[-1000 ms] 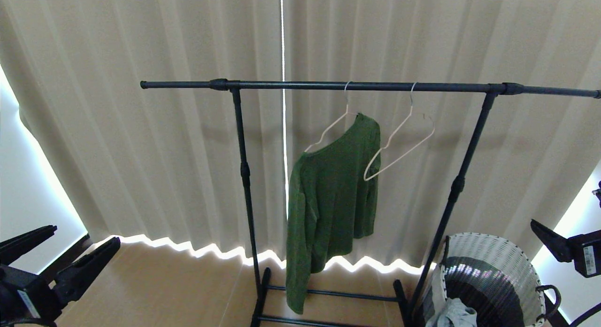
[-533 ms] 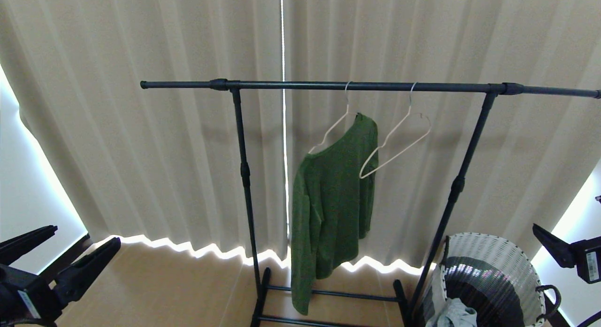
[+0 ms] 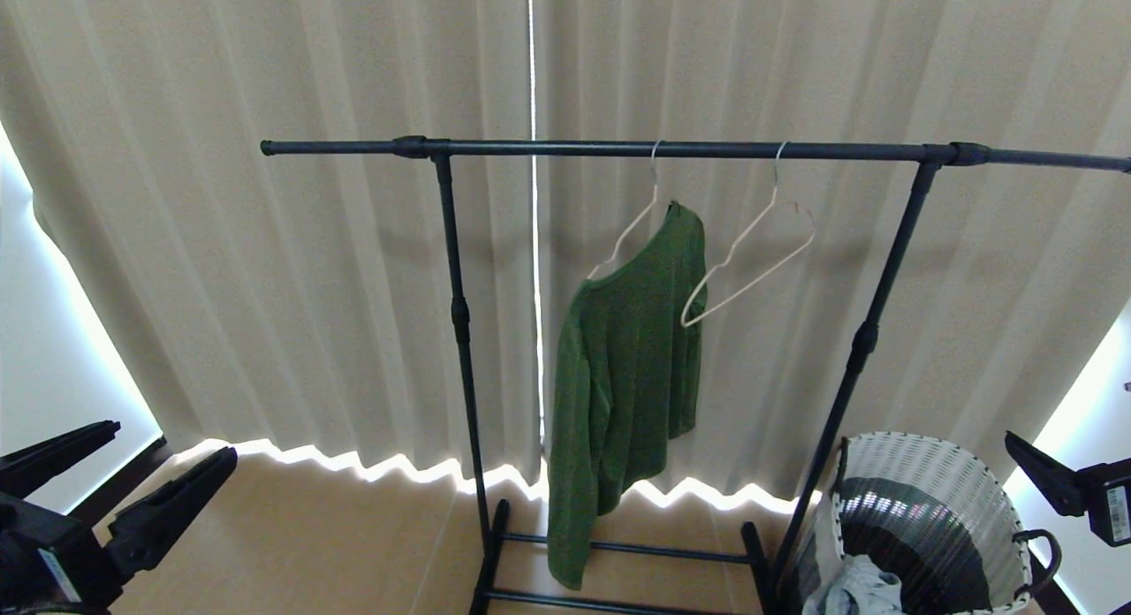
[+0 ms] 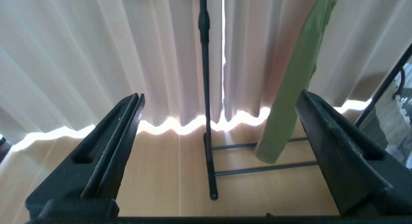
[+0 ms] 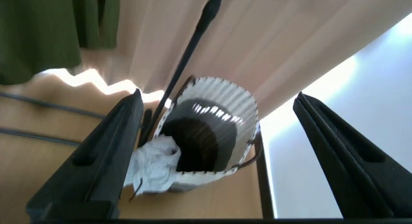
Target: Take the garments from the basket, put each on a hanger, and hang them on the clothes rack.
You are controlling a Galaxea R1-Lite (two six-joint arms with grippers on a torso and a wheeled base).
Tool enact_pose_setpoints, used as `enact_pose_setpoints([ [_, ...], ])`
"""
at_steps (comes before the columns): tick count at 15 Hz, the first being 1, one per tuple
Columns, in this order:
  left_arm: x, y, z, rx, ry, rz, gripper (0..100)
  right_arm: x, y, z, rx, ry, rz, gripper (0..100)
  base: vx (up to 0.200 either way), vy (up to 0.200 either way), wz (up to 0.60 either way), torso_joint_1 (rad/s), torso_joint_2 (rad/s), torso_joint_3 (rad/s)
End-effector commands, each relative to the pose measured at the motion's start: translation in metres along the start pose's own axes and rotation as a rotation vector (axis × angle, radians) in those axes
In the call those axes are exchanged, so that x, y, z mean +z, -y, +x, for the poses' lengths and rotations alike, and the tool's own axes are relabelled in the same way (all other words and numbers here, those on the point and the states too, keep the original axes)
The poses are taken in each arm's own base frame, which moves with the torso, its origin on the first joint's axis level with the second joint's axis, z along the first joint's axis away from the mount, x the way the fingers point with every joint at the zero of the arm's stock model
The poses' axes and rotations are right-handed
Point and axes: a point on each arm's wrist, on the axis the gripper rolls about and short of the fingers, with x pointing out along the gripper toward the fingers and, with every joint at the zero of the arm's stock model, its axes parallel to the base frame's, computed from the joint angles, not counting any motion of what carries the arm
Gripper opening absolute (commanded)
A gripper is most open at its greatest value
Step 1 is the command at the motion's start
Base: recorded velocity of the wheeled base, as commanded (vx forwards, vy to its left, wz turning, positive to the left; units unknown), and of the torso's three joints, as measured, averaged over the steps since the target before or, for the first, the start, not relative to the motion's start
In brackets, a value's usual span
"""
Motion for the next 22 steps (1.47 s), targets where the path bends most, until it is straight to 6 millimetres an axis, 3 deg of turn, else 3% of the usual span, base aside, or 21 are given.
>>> enact_pose_setpoints([
  [1, 0.000, 0.000, 0.001, -0.004, -0.003, 0.001, 100, -0.005, -0.001, -0.002, 0.007, -0.011, -0.004, 100, 0.000, 0.000, 0.00, -0.188, 0.46, 0.261],
  [14, 0.000, 0.004, 0.000, -0.054, 0.004, 0.005, 100, -0.012, -0.005, -0.003, 0.034, -0.022, -0.007, 100, 0.000, 0.000, 0.00, -0.168, 0.47, 0.303],
  [22, 0.000, 0.004, 0.001, -0.053, 0.001, 0.004, 100, -0.031, -0.013, -0.016, 0.282, 0.020, 0.046, 100, 0.000, 0.000, 0.00, -0.062, 0.30, 0.235],
])
